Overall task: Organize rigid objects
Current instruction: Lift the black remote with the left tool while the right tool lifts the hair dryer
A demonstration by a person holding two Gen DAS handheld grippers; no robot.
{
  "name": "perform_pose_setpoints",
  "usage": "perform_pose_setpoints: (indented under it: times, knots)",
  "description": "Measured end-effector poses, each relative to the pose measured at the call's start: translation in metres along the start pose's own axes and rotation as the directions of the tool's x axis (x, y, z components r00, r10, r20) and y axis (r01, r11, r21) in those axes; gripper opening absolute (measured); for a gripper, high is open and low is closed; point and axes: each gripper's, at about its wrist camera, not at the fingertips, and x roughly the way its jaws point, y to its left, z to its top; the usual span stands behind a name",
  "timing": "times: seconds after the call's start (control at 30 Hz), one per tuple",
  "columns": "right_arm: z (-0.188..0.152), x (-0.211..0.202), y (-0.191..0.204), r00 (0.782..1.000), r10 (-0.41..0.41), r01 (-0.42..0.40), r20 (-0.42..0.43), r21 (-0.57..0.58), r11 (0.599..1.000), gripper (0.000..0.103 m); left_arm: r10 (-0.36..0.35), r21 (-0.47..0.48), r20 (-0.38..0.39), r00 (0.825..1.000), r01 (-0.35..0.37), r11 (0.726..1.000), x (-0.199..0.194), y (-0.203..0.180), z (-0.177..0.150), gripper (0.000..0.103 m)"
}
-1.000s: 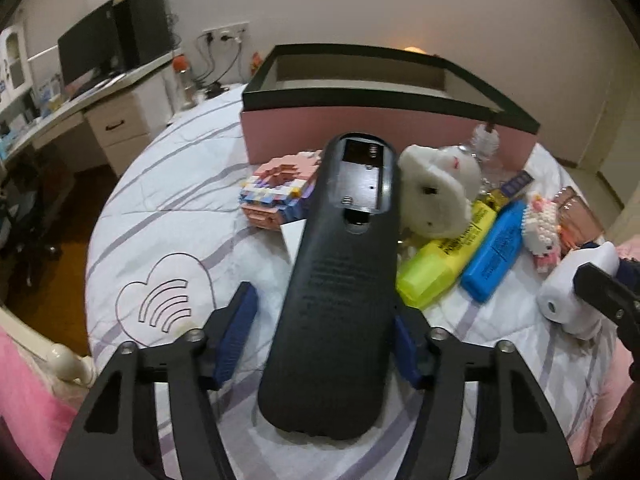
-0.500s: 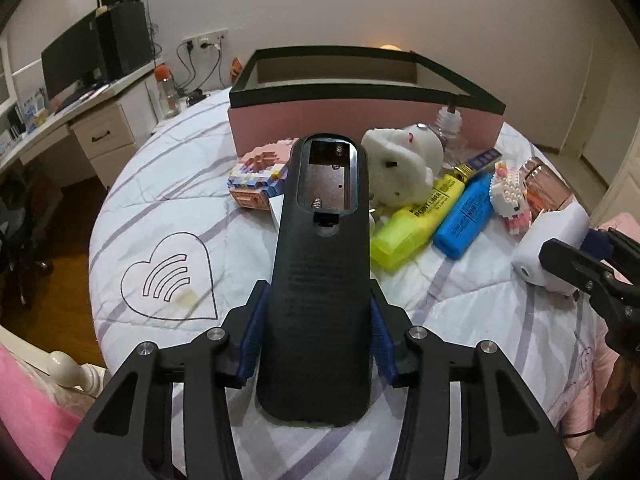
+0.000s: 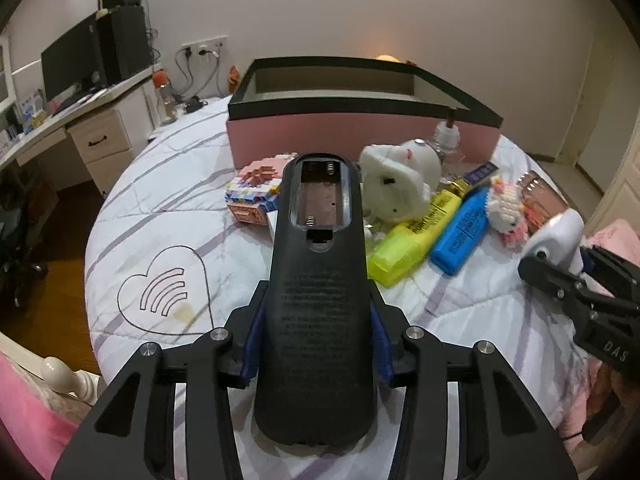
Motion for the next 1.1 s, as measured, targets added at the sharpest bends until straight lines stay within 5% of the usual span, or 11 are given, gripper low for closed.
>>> perform_pose_setpoints:
  times: [0.7, 1.1]
  knots:
    - [0.036, -0.020, 0.020, 0.996, 0.070, -0.068, 0.050, -0.038, 0.997, 0.045, -0.052, 0.005, 0.079, 0.996, 0.051, 0.999, -0.045, 0.002, 0.016, 0.044]
    - [0.094, -0.010, 0.021, 0.995, 0.060, -0.053, 0.080, -0.082, 0.995, 0.046, -0.104, 0.048, 0.141, 0.985, 0.098, 0.994, -0.043, -0.012, 0.086, 0.044]
